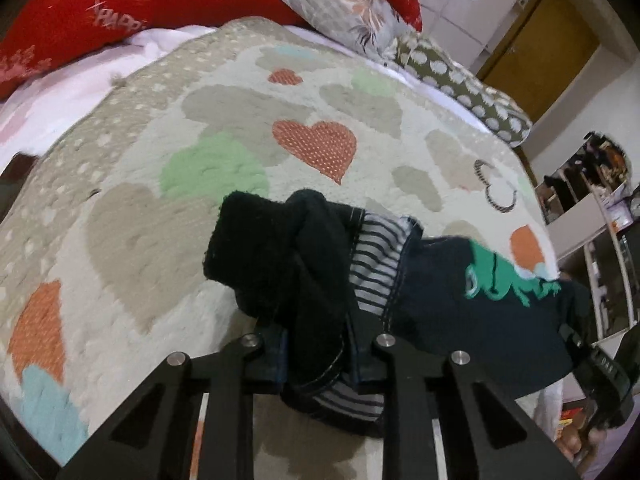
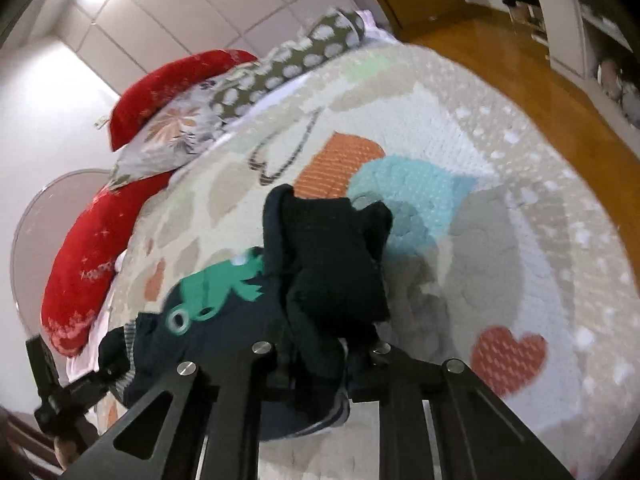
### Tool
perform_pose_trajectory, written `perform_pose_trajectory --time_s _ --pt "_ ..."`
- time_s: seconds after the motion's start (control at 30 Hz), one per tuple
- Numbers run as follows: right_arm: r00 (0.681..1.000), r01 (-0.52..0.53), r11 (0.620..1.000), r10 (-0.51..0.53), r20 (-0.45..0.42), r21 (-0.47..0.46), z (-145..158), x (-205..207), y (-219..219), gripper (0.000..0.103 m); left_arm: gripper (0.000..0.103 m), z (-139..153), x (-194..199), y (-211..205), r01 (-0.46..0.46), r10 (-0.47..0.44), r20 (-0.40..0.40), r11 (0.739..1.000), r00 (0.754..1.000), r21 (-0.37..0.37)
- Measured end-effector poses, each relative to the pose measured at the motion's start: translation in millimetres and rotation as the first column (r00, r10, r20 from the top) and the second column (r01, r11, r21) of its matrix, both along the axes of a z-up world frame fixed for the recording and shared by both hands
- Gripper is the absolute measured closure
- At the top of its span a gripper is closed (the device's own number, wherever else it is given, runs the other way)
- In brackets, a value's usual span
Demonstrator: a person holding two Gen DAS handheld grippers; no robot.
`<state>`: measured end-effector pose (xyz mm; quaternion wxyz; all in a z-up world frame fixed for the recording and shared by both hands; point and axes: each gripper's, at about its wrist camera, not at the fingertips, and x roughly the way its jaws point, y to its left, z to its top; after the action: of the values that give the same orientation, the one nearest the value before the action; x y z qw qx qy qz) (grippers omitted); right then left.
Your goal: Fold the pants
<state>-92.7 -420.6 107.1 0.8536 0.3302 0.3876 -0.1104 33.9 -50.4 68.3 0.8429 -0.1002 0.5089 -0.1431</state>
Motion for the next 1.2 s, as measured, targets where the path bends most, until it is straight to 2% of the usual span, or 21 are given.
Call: perform_pose_trajectory --time_s 0.17,0.23,0.3,0.33,0.37,0.4,0.43,0.5,0.53,0.63,0.73,0.83,0.9,0.93,0.97,1.03,1.07,1.1,1.2 --pt "0.999 -0.032 0.999 0.031 0.044 0.016 18.5 -45.4 19.7 0.086 0.079 11.7 -33.8 24.7 -0.044 0.045 0.028 0.999 0.999 -0.011" --pt "0.998 -0.029 1.000 0.028 0.049 0.009 14.5 -59.9 24.3 0.086 0.068 0.4 -37.9 29.2 -0.069 0.069 0.003 0.998 0.998 0.013" --pt "1.000 -0.008 1.000 0.008 0.016 0.005 -1.0 -73.7 25.8 0.076 0.067 -14.4 -37.6 29.7 -0.072 0.074 -0.039 0.996 0.996 0.055" --pt "0.999 0.015 1.000 -0.015 -0.033 -0.008 -11.9 -75.2 24.4 0.070 0.067 -17.3 -40.0 32.0 -0.074 0.077 -0.050 0.996 0.996 0.051" --pt "0.995 0.042 0.999 -0.044 -0.089 -0.019 -23.0 -77.9 21.5 0.062 0.067 -16.8 -44.8 34.8 -0.077 0.079 -0.050 0.997 0.996 0.031" --pt "0.995 0.051 0.999 -0.050 -0.085 0.003 -28.2 -82.6 17.9 0.062 0.067 -14.6 -49.5 37.0 -0.076 0.077 -0.037 0.997 0.996 0.018" --pt "0.998 0.057 0.998 -0.055 -0.044 0.032 -26.6 -92.2 15.6 0.061 0.063 -9.9 -56.0 39.2 -0.071 0.071 -0.011 0.997 0.997 0.003" --pt "0.998 0.065 0.998 -0.064 -0.021 0.022 -18.2 -103.6 12.9 0.041 0.050 -5.3 -63.9 43.3 -0.072 0.072 0.011 0.997 0.997 -0.022" --pt "0.998 0.064 0.998 -0.064 -0.008 -0.001 -11.7 -110.5 14.4 0.038 0.044 -4.7 -68.3 47.6 -0.080 0.081 0.013 0.996 0.997 -0.050" --pt "0.999 0.044 0.999 -0.044 -0.001 -0.026 -4.1 -120.1 20.5 0.037 0.042 -11.3 -72.7 55.4 -0.079 0.076 -0.029 0.988 0.997 -0.130" --pt "1.000 -0.009 1.000 0.009 0.014 0.014 -4.7 -126.6 34.3 0.037 0.042 -25.6 -72.2 58.5 -0.090 0.075 -0.095 0.982 0.993 -0.169" --pt "0.999 -0.045 0.997 0.046 -0.011 0.059 -16.4 -121.8 44.5 0.037 0.042 -37.7 -69.3 54.5 -0.090 0.059 -0.155 0.974 0.986 -0.207" --pt "0.999 -0.044 0.998 0.046 -0.027 0.047 -22.9 -117.1 50.1 0.042 0.044 -38.3 -65.7 47.1 -0.068 0.033 -0.153 0.972 0.988 -0.224" --pt "0.999 -0.042 0.998 0.043 -0.032 0.036 -22.9 -114.1 52.1 0.044 0.063 -37.7 -63.7 43.0 -0.056 0.025 -0.145 0.975 0.989 -0.215" --pt "0.999 -0.042 0.999 0.043 -0.030 0.028 -21.8 -110.7 53.5 0.046 0.093 -37.7 -61.0 38.7 -0.050 0.022 -0.148 0.980 0.989 -0.190" --pt "0.999 -0.036 0.999 0.036 -0.034 0.015 -20.1 -103.0 54.1 0.060 0.096 -38.0 -58.9 34.3 -0.047 0.018 -0.162 0.983 0.987 -0.179" --pt "0.998 -0.033 0.999 0.034 -0.051 0.011 -21.4 -97.7 53.0 0.083 0.096 -35.4 -60.2 33.9 -0.048 0.021 -0.152 0.983 0.988 -0.176" --pt "0.997 -0.033 0.999 0.034 -0.065 0.018 -23.0 -95.2 51.6 0.094 0.096 -33.0 -61.5 34.2 -0.042 0.017 -0.142 0.984 0.990 -0.172" --pt "0.998 -0.032 0.997 0.035 -0.043 0.066 -23.8 -97.5 47.6 0.097 0.097 -24.1 -66.9 38.0 -0.027 0.003 -0.124 0.980 0.992 -0.199"
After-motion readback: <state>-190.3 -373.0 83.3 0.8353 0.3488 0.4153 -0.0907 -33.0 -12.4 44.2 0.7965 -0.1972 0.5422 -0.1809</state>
